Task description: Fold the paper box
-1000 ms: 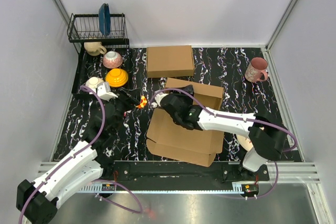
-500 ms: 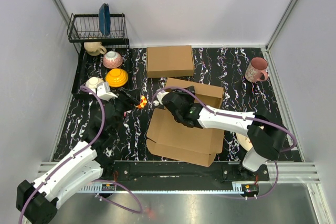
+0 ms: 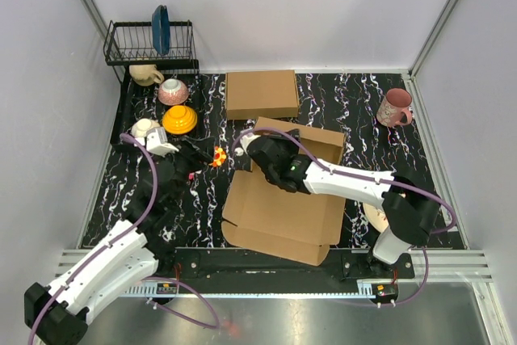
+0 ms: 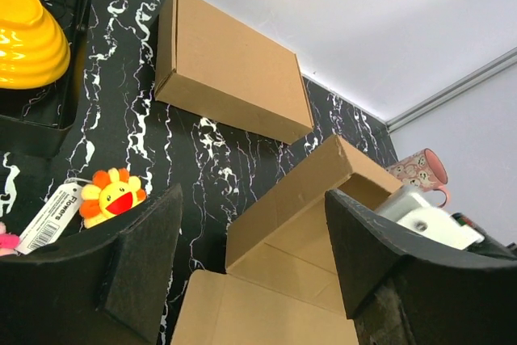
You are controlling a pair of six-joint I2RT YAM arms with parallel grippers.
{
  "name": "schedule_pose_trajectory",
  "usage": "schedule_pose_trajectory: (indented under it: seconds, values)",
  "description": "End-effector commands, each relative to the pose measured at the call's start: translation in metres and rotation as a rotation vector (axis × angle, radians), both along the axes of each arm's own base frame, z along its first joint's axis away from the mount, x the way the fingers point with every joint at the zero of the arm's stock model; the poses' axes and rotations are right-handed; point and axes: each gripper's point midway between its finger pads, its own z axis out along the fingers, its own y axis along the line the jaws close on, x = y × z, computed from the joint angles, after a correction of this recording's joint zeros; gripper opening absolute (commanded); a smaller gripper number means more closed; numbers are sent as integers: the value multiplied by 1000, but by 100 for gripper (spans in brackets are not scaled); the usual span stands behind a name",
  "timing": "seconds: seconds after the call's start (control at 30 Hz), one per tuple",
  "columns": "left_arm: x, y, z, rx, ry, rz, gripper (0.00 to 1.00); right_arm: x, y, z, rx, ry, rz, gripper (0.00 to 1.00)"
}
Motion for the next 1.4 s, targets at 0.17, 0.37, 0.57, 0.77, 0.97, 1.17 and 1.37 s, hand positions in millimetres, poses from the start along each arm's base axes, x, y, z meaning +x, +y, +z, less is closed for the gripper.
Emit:
schedule_pose_trajectory:
  seconds: [0.17, 0.37, 0.57, 0.77, 0.97, 1.17, 1.37]
  values:
    - [-17, 31, 114, -63, -205, 83, 74, 16, -10, 130, 439, -114, -146, 0]
    - [-42, 52, 184, -81, -352, 108, 74, 29, -57, 140, 1016, 89, -331, 0]
    - [-57, 59, 208, -105, -411, 98, 74, 32, -105, 94, 1545, 354, -612, 0]
    - [-52, 44, 182, -127, -360, 38, 74, 21, -93, 45, 1898, 590, -778, 0]
    - [-46, 21, 135, -160, -273, -50, 69, 6, -90, 9, 2246, 550, -1069, 0]
    - [-40, 15, 95, -180, -200, -52, 69, -18, -108, -34, 2346, 250, -1308, 0]
    - [-28, 6, 47, -172, -88, -34, 69, -43, -84, -84, 2233, 75, -1477, 0]
